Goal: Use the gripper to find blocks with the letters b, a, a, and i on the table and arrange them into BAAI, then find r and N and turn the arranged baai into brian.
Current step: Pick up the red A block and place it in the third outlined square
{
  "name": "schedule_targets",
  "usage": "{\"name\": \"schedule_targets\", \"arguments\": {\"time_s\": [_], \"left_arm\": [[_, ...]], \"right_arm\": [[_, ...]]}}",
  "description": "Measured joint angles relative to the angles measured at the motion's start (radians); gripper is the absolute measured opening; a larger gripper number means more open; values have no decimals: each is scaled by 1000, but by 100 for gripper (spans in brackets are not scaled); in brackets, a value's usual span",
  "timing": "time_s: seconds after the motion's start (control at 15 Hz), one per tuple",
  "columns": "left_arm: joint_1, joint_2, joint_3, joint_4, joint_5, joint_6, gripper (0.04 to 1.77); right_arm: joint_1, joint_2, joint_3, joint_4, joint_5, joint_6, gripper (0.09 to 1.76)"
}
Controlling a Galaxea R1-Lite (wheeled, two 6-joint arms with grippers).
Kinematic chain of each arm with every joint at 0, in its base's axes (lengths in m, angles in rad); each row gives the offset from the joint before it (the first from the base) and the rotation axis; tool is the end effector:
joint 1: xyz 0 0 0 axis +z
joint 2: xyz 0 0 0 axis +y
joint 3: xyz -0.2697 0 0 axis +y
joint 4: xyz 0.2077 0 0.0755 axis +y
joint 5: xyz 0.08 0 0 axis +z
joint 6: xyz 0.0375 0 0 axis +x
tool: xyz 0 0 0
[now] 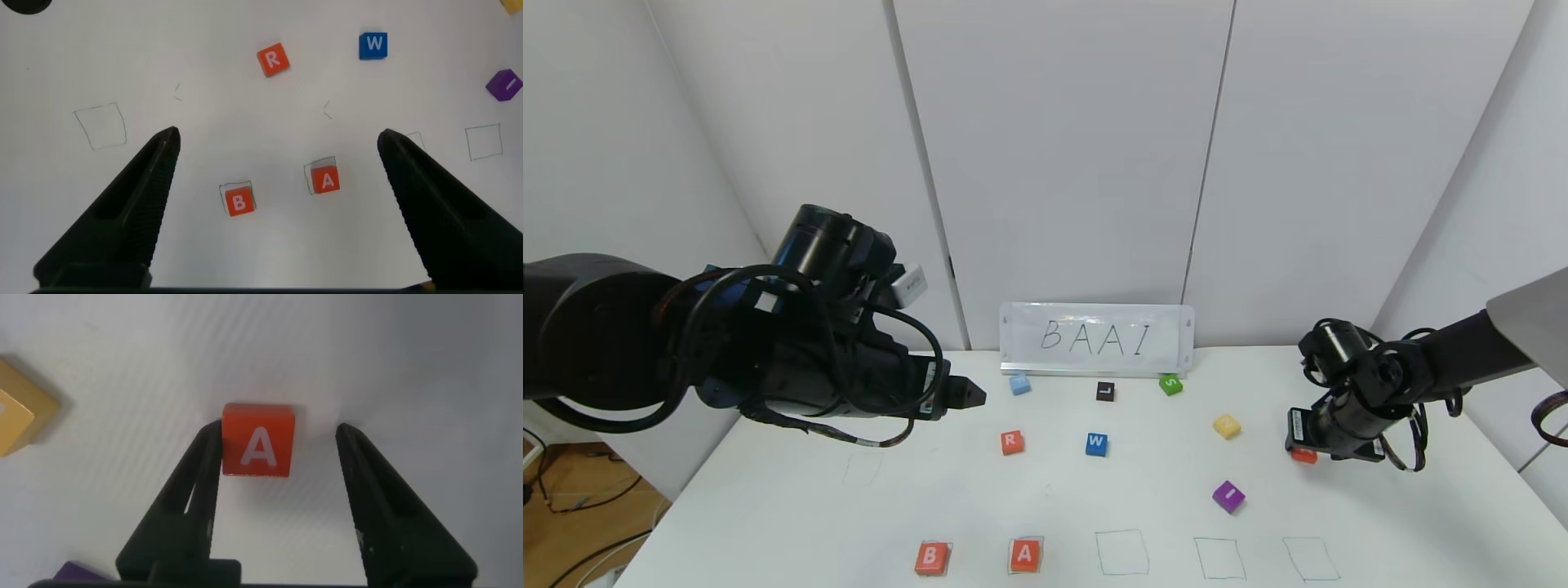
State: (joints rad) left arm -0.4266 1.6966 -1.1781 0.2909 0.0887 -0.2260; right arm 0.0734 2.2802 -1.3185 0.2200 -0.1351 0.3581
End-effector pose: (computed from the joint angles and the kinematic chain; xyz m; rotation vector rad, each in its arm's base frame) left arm 0.3042 -0.1346 0.1453 -0.0051 0.8157 -0.2280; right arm 0.4002 0.0244 -0.0309 0.1928 1.1482 -0.2631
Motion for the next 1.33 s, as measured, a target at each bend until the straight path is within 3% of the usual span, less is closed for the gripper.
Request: {"name": "schedule_targets", "arguments": {"time_s": [0.27,0.93,1.33], "left_arm": [[0,0,0,0,0,1,172],[-3,1,2,1,0,1,172],[-3,1,3,0,0,1,172]], "right_arm": [[5,3,-1,-1,-1,1,54],[31,-89,26,12,5,34,54],[220,-265,111,18,-3,86,54]]}}
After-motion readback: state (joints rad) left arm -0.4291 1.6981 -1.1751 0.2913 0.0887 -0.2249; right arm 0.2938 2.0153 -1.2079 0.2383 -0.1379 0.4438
